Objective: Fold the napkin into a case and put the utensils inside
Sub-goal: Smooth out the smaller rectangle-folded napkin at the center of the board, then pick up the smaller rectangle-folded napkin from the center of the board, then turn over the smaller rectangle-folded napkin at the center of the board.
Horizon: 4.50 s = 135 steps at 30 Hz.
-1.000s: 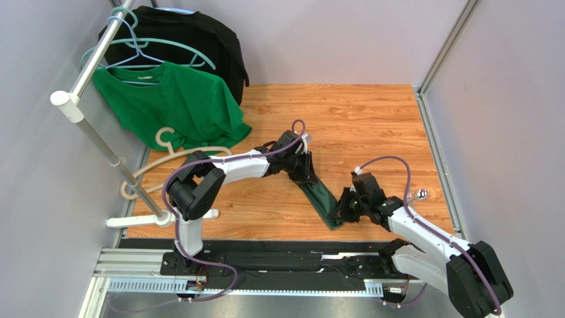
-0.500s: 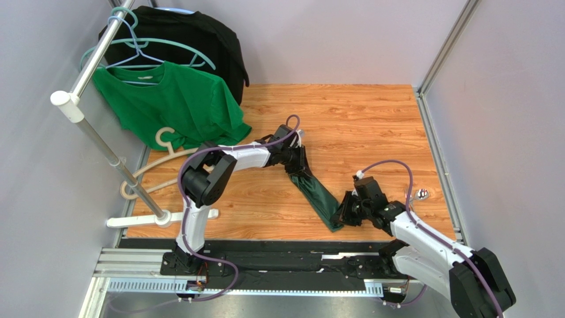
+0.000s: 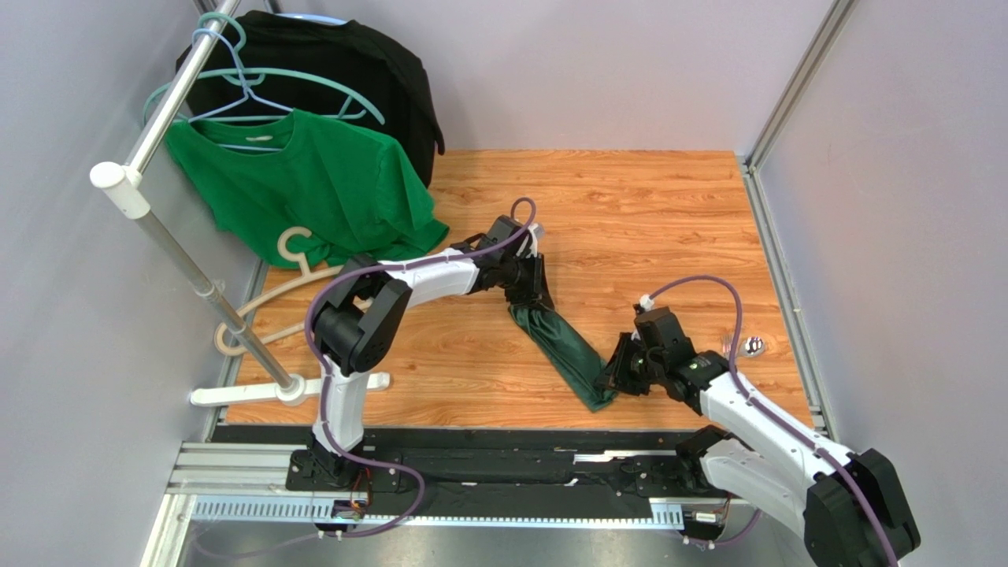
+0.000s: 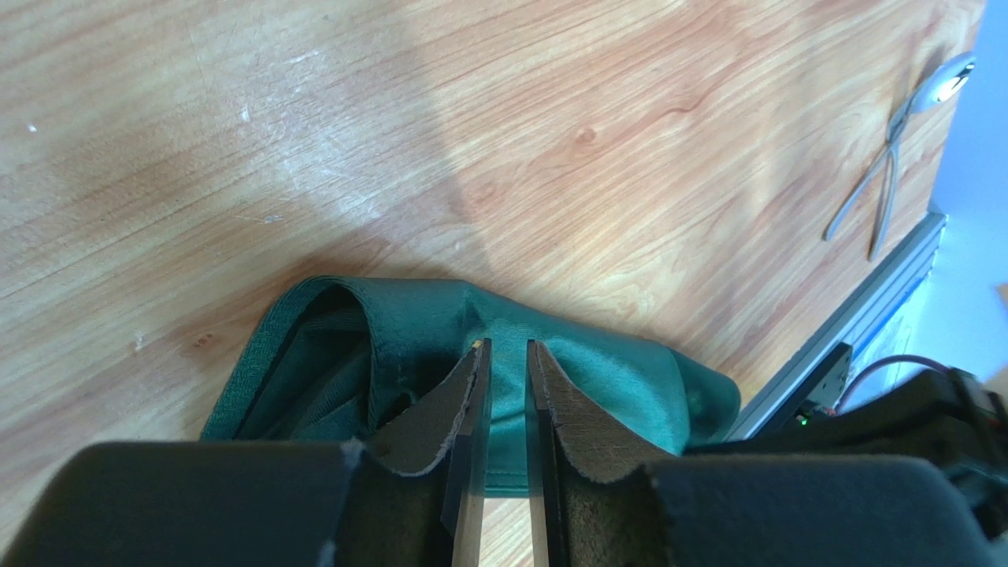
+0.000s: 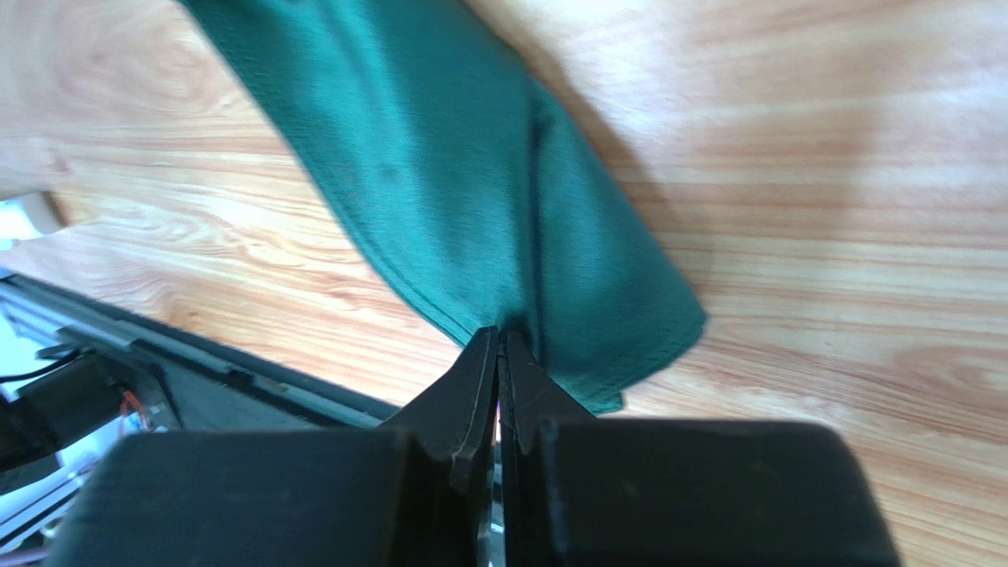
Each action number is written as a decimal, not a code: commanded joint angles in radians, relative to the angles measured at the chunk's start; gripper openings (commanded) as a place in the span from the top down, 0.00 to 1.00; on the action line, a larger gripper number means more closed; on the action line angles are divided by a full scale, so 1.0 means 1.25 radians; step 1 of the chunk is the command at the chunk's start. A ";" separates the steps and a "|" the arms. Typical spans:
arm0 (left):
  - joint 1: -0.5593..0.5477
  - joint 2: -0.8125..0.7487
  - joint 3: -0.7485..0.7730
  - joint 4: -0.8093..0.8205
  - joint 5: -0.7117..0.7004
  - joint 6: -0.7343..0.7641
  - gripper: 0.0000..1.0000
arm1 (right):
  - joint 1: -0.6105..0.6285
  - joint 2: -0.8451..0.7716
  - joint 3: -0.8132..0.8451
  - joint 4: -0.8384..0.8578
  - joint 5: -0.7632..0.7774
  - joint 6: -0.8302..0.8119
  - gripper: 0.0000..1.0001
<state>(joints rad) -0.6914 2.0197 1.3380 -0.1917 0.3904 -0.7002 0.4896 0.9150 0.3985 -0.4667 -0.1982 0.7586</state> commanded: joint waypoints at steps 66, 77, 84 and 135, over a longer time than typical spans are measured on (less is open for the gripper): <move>0.136 -0.741 -0.421 0.002 -0.047 -0.078 0.73 | 0.369 0.771 0.618 -0.208 0.442 -0.417 0.75; 0.151 -0.763 -0.421 -0.033 -0.051 -0.066 0.73 | 0.373 0.742 0.717 -0.233 0.371 -0.384 1.00; 0.170 -0.786 -0.407 -0.081 -0.062 -0.050 0.73 | 0.326 0.725 0.842 -0.226 0.067 -0.334 1.00; 0.152 -0.303 -0.274 -0.021 -0.013 0.059 0.77 | 0.255 0.488 0.446 0.038 -0.187 -0.135 0.55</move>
<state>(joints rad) -0.4980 1.5566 0.9001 -0.2165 0.3820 -0.6899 0.7246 1.5284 1.0252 -0.4858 -0.4416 0.4957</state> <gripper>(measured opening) 0.239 0.483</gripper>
